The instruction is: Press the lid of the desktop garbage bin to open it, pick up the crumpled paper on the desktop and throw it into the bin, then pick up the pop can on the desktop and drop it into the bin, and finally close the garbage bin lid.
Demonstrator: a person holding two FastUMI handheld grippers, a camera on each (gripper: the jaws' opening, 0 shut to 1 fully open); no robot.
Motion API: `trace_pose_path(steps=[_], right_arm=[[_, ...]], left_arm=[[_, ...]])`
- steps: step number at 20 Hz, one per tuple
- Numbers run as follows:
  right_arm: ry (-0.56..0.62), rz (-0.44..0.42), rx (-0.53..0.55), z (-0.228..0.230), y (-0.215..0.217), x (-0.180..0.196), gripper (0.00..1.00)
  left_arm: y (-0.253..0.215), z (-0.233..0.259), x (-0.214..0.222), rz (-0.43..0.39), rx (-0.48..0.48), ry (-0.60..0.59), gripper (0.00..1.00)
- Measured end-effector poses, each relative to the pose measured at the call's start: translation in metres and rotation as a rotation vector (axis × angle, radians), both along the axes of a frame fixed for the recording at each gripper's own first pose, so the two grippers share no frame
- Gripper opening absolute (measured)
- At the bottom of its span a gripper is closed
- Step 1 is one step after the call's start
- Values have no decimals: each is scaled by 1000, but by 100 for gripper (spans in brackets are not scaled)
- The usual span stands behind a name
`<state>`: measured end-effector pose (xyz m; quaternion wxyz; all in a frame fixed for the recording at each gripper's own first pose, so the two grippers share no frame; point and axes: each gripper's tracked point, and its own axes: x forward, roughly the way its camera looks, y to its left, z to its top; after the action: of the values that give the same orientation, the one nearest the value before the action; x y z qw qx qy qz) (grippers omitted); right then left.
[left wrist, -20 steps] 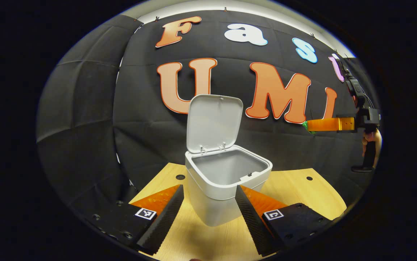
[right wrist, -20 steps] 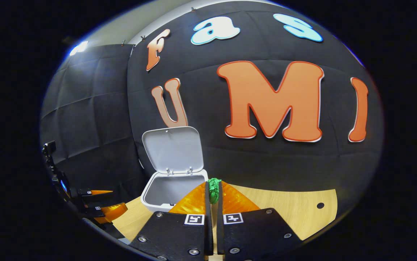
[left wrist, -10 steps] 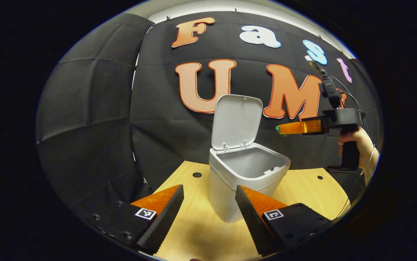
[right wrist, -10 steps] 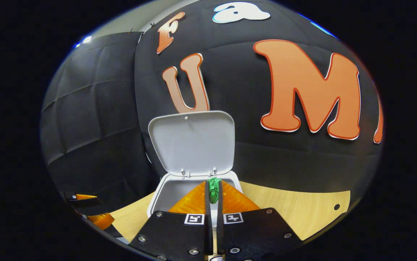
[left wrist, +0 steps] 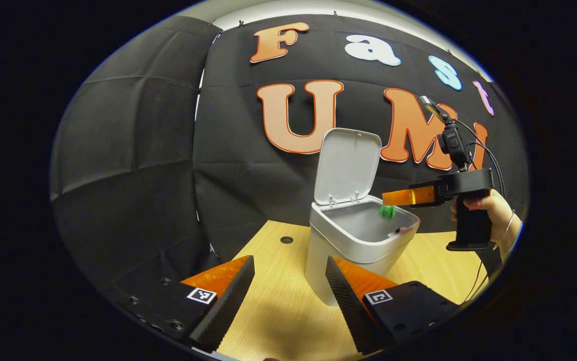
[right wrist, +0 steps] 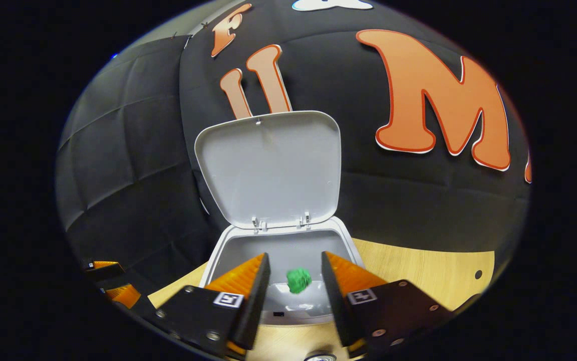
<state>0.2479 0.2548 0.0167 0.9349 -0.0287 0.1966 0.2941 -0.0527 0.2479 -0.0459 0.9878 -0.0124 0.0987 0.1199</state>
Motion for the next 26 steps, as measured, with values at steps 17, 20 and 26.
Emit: trace_pose_path(steps=[17,20,26], right_arm=[[-214,-101,65,67,-97,-34,94],[-222,-143,42,65,-136,-42,94],[-265,-247,0,64,-219,-58,94]], left_arm=[[-89,-19,43,-179,-98,25,93],[-119,-31,52,-229,-116,53,93],[-186,-62,64,-328,-117,125,94]])
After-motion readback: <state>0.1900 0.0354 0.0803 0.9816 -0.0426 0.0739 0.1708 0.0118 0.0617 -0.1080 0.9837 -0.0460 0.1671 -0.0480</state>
